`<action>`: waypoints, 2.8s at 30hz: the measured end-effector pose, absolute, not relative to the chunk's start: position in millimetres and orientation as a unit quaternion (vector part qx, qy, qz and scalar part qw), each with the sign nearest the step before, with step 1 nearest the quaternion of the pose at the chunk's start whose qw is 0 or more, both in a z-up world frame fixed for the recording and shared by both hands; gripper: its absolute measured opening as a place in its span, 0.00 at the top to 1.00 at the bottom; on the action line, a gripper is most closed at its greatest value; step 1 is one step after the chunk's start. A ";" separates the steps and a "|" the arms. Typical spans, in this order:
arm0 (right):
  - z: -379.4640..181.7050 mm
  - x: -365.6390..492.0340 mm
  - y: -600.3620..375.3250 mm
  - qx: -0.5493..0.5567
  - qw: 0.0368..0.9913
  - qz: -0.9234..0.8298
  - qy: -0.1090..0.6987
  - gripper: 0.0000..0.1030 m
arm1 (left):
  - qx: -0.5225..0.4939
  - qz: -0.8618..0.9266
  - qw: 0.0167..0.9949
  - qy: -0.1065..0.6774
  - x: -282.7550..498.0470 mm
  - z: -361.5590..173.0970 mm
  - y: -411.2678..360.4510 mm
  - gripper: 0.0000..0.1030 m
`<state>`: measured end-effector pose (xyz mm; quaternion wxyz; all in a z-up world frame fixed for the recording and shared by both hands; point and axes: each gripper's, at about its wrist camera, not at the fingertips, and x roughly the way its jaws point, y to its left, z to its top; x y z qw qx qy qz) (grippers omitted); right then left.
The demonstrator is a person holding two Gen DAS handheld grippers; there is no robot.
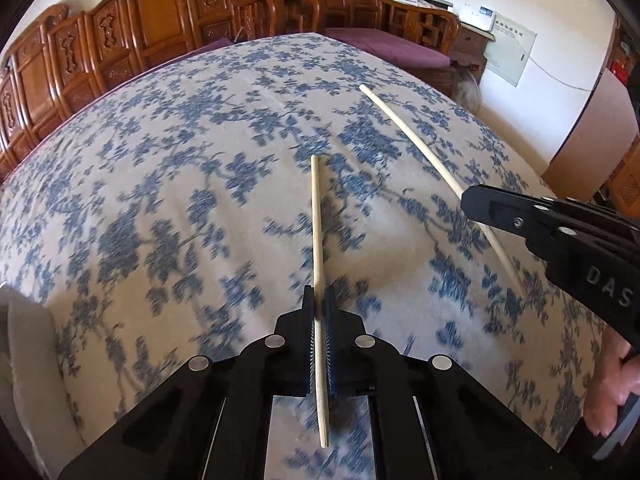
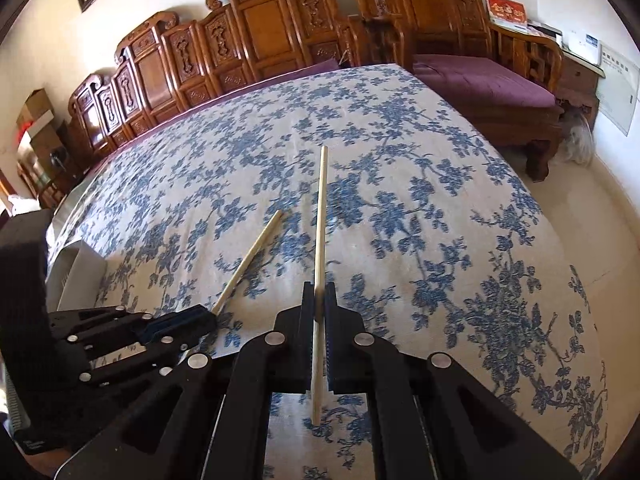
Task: Organize utensils
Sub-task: 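Lift the bamboo chopstick and carry it toward the tray with the right tool, then lower the bamboo chopstick into the tray and open the right tool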
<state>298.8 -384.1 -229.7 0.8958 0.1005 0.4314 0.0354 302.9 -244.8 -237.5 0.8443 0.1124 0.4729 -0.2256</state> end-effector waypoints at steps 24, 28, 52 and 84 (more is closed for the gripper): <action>-205.6 268.7 -278.0 -0.014 0.897 0.105 0.428 0.94 | 0.084 -0.156 0.882 0.437 242.2 -154.0 -111.3 0.96; -193.0 257.2 -259.5 -0.019 0.899 0.118 0.421 0.94 | 0.079 -0.152 0.888 0.428 233.8 -141.1 -91.9 0.96; -132.7 221.1 -164.0 -0.056 0.901 0.200 0.381 0.94 | 0.038 -0.104 0.891 0.440 233.8 -146.8 -0.3 0.96; -162.1 238.5 -113.2 -0.059 0.878 0.242 0.408 0.94 | 0.016 -0.084 0.877 0.473 251.5 -176.1 43.5 0.96</action>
